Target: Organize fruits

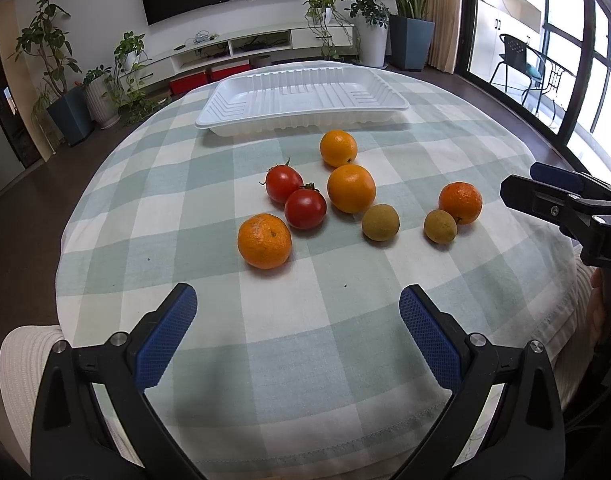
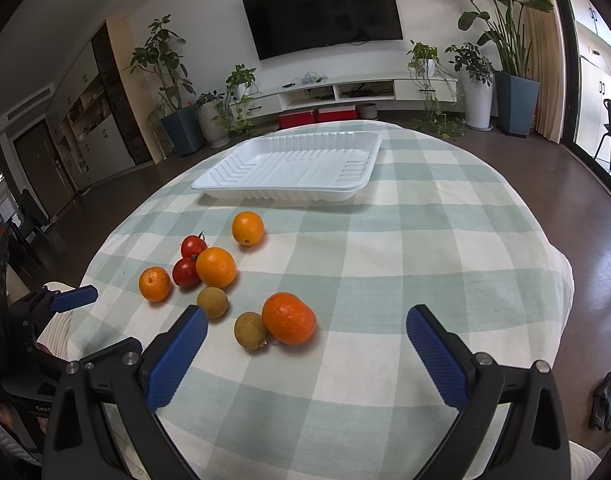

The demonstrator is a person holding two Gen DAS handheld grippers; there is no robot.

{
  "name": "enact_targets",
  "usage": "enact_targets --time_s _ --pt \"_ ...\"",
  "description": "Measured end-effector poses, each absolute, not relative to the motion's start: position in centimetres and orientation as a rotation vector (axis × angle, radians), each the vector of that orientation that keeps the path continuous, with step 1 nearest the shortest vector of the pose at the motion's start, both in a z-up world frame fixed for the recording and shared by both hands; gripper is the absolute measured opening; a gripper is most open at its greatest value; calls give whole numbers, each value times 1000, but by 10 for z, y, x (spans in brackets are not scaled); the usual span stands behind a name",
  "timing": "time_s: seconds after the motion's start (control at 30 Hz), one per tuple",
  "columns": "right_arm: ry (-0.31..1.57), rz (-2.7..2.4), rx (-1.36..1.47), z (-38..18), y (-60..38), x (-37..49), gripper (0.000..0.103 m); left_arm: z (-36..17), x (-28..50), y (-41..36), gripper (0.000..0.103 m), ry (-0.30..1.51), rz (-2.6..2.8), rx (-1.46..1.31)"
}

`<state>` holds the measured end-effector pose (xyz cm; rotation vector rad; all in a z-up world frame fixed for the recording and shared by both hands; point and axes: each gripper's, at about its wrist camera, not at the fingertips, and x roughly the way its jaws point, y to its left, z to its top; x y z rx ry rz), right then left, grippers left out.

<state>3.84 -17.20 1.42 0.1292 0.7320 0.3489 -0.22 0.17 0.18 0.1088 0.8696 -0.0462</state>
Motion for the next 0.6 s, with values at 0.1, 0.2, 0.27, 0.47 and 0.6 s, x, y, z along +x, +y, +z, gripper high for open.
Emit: enact_targets --time_s 0.1,0.2,0.27,0.47,0.6 --pt "732 349 128 15 -174 40 102 2 -2 2 103 870 -46 109" --pt "732 349 127 12 -164 34 102 2 -2 2 103 870 -46 110" --pt "733 350 126 11 -163 34 102 2 -2 2 103 869 -47 110" --pt "734 350 122 10 -159 33 102 2 -2 3 103 870 -47 109" --pt "736 352 118 7 -155 32 102 2 -2 3 103 872 -47 107"
